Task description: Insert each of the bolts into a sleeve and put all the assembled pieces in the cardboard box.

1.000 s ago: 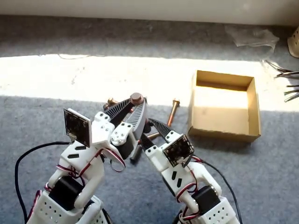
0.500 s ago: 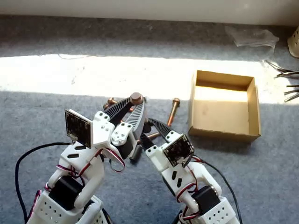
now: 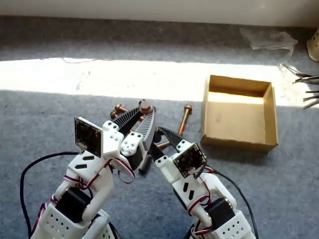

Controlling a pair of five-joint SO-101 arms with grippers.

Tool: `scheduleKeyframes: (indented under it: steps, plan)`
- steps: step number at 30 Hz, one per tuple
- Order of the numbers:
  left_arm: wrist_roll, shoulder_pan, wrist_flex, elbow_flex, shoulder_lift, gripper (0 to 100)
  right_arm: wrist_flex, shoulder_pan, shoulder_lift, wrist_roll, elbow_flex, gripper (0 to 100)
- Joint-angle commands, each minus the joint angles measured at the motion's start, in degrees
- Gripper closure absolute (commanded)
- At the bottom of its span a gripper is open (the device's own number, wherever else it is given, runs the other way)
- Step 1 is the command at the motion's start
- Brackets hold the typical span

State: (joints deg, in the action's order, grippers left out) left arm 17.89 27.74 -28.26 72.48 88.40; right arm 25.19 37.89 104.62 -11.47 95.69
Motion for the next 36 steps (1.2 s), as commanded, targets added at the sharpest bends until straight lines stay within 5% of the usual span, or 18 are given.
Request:
scheduleKeyframes:
  steps: [1,36]
  plan:
    - [-1.14,-0.84,1.32,-0.84,0.84,99,-0.40,-0.66,0.75,-0.53,6.11,99.5]
    - [-1.23,2.24,0.53,8.13,0.92,99,0.04,-0.66,0.75,-0.18,6.11,99.5]
